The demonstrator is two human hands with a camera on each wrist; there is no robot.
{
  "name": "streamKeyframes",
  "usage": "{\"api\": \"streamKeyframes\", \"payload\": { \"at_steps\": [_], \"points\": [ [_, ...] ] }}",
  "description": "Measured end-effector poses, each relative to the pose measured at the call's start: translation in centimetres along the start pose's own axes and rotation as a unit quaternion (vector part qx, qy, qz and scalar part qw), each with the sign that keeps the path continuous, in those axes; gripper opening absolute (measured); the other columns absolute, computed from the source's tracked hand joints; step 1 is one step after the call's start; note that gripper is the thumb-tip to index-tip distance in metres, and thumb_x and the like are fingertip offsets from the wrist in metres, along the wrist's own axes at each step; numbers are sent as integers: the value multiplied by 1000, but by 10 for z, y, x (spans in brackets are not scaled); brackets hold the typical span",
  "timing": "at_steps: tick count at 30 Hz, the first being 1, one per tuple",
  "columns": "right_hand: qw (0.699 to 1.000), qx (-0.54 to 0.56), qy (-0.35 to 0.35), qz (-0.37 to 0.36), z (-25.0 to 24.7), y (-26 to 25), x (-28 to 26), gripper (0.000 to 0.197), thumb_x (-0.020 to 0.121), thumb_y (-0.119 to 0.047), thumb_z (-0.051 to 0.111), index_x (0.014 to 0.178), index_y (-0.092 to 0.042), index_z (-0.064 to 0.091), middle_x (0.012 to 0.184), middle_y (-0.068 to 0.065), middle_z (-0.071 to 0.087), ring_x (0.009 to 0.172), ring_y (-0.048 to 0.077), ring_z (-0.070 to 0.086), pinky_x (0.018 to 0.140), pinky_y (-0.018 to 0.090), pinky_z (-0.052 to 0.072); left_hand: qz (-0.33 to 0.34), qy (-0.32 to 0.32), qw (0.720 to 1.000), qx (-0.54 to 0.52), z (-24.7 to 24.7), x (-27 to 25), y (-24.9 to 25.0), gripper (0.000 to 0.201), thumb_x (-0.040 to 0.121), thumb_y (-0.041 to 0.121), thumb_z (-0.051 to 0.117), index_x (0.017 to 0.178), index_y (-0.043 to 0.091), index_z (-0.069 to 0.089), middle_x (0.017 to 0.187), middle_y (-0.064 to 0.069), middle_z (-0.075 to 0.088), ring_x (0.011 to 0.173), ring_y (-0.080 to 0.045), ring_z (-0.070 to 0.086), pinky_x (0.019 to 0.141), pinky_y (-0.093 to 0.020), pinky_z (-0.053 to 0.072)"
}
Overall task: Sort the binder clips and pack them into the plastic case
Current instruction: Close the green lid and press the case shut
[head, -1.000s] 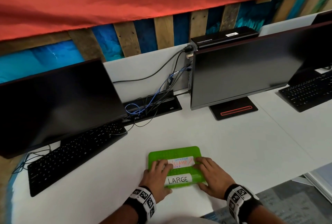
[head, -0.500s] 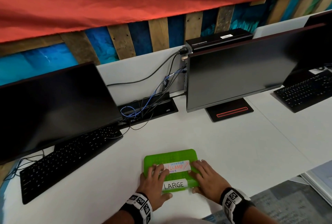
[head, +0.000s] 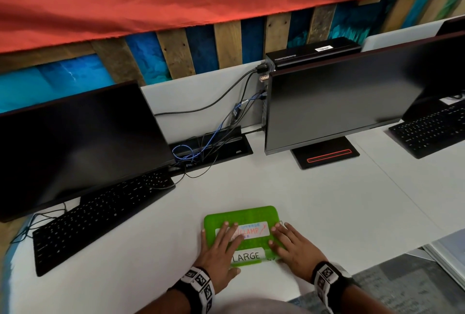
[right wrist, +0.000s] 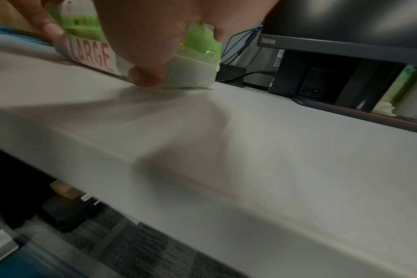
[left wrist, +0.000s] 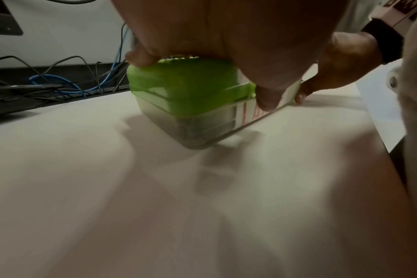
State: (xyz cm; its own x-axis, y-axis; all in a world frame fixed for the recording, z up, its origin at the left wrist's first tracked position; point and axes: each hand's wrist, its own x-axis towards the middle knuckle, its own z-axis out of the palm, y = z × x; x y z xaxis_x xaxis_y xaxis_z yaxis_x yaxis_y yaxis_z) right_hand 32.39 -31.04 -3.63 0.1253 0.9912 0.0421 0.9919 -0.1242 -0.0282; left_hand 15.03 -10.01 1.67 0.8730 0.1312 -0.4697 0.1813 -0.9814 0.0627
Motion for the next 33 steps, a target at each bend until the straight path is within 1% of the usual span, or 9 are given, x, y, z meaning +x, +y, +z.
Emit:
{"api": "streamKeyframes", "payload": {
  "at_steps": [2, 4, 8, 11, 16, 21, 26, 30, 33],
  "points": [
    [999, 35, -8, 4, -6, 4, 1, 46, 82, -50, 50, 117, -20, 50, 123, 13, 63, 119, 30, 53, 108, 43, 34, 28, 34, 999, -30, -1, 3, -3, 87, 83, 58, 46, 139, 44, -20, 152, 12, -27, 137, -14, -30, 100, -74, -5],
    [997, 78, -16, 4, -17, 7, 3, 47, 87, -56, 47, 119, -22, 49, 125, 9, 61, 121, 25, 43, 96, 38, 50, 37, 22, 998, -47, -5, 1, -4, 87, 87, 55, 45, 128, 51, -31, 146, 16, -38, 134, -13, -36, 101, -72, -8],
    [969, 230, 19, 94, -28, 5, 5, 71, 74, -69, 60, 129, -28, 40, 135, -4, 41, 125, 10, 36, 103, 31, 43, 34, 10, 998, -60, -7, 1, -6, 93, 87, 48, 52, 125, 55, -32, 146, 17, -37, 136, -13, -34, 103, -72, 3],
    [899, 368, 49, 234, -25, -3, 5, 115, 50, -68, 77, 142, -30, 19, 147, -10, 14, 135, 1, 18, 110, 20, 25, 23, 19, 998, -49, -5, 0, -4, 94, 88, 44, 53, 123, 55, -34, 146, 18, -37, 136, -12, -33, 105, -71, 6],
    [774, 546, 11, 321, -30, -9, 7, 116, 54, -20, 90, 144, -21, 17, 138, -6, 35, 124, 9, 40, 84, -2, 36, 19, 26, 997, -72, -13, 0, -3, 81, 88, 48, 48, 141, 45, -11, 152, 19, -22, 135, -6, -30, 108, -66, 12],
    [764, 548, 48, 338, -34, -12, 21, 102, 55, -21, 88, 132, -37, 21, 126, -18, 44, 114, 6, 53, 80, 1, 40, 33, 42, 995, -88, -25, -1, -12, 73, 88, 53, 40, 144, 39, -4, 155, 17, -10, 133, -3, -26, 110, -57, 19],
    [811, 485, 4, 328, -38, -6, 28, 127, 54, -35, 86, 146, -35, -2, 133, -17, 44, 121, 6, 47, 101, 24, 37, 29, 54, 992, -107, -36, -3, -19, 71, 87, 59, 36, 145, 40, -2, 155, 17, -5, 142, -7, -14, 110, -51, 23],
    [820, 479, -61, 306, -38, -3, 20, 126, 61, -28, 83, 146, -37, -10, 136, -27, 28, 126, -2, 32, 102, 19, 29, 29, 56, 991, -118, -39, -3, -20, 71, 88, 56, 39, 145, 39, 0, 155, 18, -3, 143, -8, -10, 111, -50, 22],
    [823, 461, -39, 328, -33, 2, 17, 113, 66, -21, 81, 146, -39, 3, 138, -25, 29, 130, 0, 31, 105, 18, 26, 31, 62, 989, -128, -41, -3, -22, 71, 87, 56, 41, 144, 41, 2, 155, 18, 0, 143, -7, -8, 110, -50, 23]
  ]
}}
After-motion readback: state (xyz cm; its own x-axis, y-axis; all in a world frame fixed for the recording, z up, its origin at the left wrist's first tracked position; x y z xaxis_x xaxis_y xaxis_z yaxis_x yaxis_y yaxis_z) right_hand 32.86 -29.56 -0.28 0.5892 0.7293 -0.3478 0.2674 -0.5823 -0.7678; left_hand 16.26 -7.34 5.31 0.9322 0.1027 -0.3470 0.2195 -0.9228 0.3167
